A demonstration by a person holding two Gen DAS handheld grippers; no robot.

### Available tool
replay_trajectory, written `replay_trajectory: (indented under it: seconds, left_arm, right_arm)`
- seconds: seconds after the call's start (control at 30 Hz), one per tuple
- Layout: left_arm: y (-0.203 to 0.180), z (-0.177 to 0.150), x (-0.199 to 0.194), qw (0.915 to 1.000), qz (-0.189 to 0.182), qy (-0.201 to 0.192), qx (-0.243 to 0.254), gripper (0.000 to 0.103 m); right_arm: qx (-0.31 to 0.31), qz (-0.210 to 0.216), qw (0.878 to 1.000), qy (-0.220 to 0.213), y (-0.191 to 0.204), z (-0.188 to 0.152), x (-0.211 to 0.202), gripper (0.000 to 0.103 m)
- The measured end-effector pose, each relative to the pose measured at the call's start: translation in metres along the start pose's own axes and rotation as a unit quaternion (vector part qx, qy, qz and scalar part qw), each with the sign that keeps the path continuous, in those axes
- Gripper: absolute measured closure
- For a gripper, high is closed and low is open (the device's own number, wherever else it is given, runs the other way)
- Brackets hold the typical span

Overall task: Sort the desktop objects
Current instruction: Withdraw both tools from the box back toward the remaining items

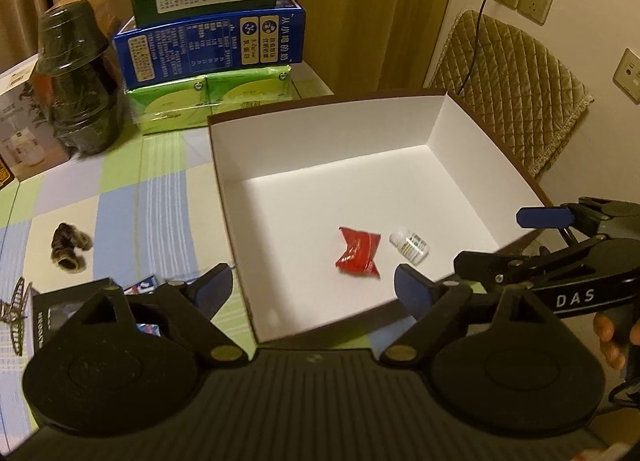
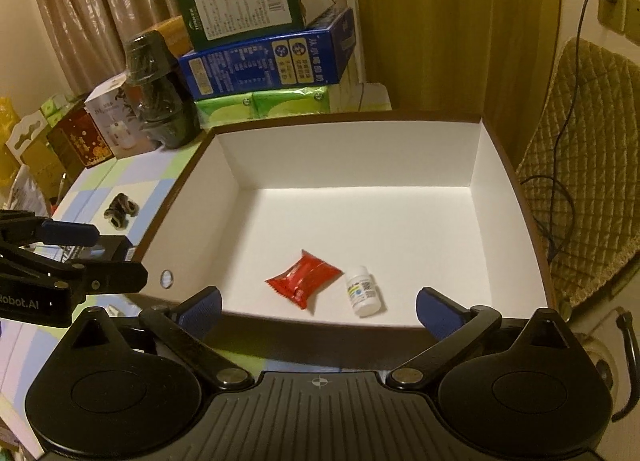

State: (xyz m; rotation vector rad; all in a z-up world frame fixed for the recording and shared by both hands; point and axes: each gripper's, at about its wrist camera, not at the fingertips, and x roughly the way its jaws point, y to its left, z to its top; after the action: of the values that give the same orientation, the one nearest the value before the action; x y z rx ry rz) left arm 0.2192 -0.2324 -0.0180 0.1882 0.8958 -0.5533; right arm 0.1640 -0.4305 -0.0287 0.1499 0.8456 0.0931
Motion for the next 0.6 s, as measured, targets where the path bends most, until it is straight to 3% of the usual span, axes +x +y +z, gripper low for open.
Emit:
replay_trajectory:
  seconds: [0.6]
  left_arm:
    - [0.042, -0.048, -0.056, 0.9998, -0.018, 0.002, -0.002, 0.017]
  right_arm:
    - [0.035, -0.001, 0.999, 0.006, 0.054, -0.037, -0.032, 0.002]
